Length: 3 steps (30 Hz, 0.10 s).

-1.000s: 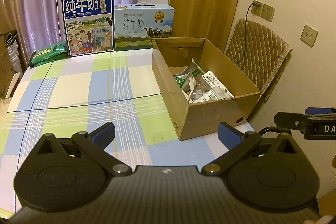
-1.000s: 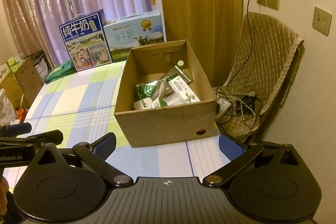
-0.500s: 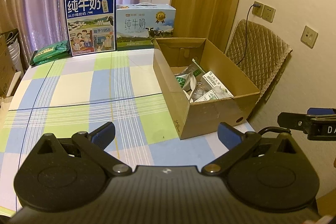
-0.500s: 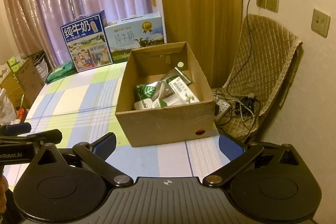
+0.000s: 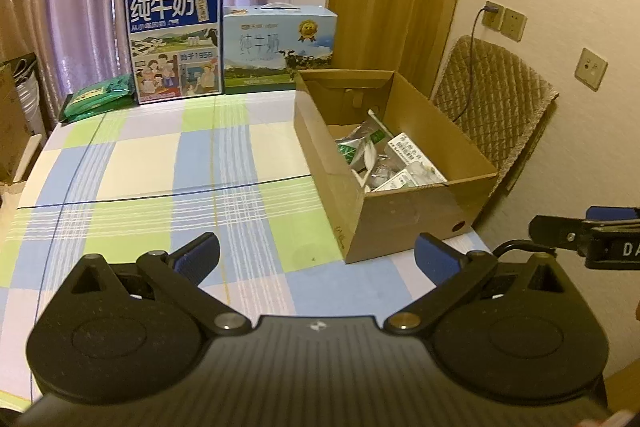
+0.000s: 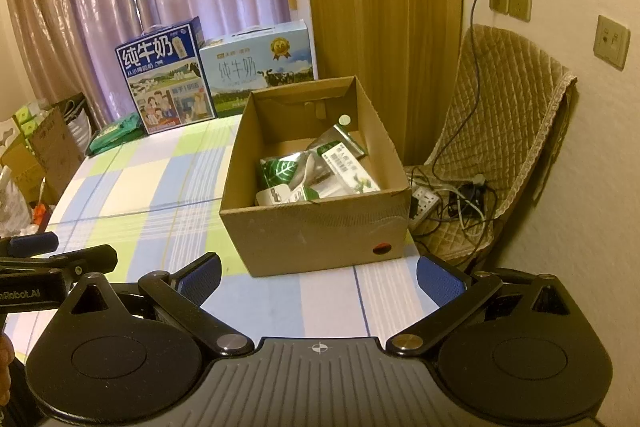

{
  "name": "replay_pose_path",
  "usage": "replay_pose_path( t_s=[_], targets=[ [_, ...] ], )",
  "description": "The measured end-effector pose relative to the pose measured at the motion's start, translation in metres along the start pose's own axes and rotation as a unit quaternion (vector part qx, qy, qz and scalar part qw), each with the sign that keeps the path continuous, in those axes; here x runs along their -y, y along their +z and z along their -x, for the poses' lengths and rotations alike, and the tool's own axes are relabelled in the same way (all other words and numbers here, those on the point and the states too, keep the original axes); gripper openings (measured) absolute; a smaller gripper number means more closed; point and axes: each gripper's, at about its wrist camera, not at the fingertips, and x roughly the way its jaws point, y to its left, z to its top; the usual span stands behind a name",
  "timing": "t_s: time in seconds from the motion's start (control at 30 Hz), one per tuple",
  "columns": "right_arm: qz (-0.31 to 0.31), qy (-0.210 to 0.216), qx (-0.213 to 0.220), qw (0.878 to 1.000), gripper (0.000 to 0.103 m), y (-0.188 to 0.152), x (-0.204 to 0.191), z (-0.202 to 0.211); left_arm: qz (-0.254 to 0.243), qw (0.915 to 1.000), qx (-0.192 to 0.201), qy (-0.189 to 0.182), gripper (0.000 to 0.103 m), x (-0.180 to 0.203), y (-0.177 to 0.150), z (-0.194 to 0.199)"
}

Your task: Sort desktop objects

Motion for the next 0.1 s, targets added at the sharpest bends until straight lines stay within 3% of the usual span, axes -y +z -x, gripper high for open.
replay_pose_path(
  t_s=[0.1],
  targets=[
    [-0.001,-0.001,-0.001,1.0,0.101,-0.0007,-0.0001,-0.0004,0.001,1.0,0.002,0.002,0.102,-0.0006,-0.0004,0.0]
  ],
)
